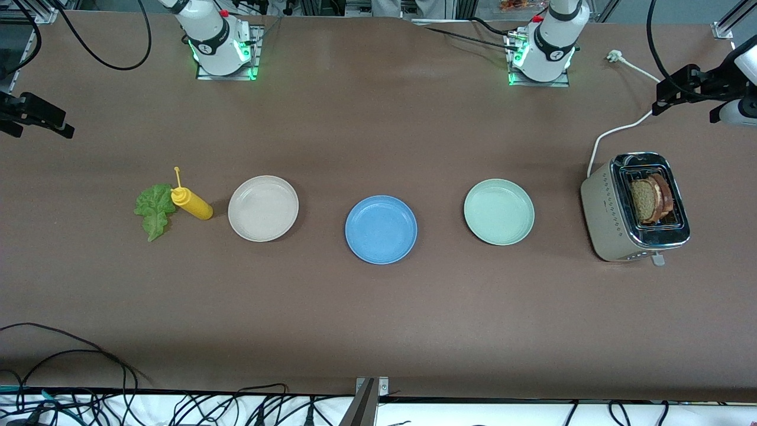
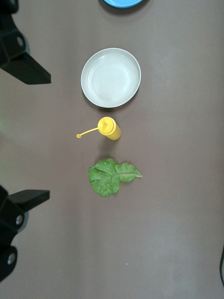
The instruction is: Make sandwich in blue plate with both arms
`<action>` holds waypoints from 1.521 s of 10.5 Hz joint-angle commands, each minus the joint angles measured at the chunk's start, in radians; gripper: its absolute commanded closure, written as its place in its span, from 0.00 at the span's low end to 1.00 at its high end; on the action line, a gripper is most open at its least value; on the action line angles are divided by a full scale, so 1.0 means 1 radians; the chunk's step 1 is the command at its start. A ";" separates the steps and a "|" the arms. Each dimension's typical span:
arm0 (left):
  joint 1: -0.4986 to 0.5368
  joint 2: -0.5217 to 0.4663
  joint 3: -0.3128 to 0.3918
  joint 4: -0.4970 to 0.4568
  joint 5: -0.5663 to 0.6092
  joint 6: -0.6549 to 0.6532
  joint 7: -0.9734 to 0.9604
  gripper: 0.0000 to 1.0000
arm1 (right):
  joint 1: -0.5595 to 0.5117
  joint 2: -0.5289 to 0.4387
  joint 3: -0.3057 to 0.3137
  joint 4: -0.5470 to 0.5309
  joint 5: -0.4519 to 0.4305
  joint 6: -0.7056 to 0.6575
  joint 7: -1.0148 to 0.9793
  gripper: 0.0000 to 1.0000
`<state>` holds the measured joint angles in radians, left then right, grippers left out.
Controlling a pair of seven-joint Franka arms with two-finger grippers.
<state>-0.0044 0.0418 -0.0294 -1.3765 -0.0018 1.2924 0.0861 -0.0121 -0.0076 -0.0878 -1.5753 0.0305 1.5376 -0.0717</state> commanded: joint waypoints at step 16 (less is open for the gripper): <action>-0.012 0.040 -0.012 0.016 0.031 0.077 -0.009 0.00 | -0.002 -0.002 -0.003 0.018 -0.015 -0.030 -0.014 0.00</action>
<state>-0.0184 0.0735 -0.0417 -1.3741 0.0205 1.3630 0.0773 -0.0122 -0.0075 -0.0885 -1.5748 0.0301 1.5317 -0.0736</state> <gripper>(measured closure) 0.000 0.000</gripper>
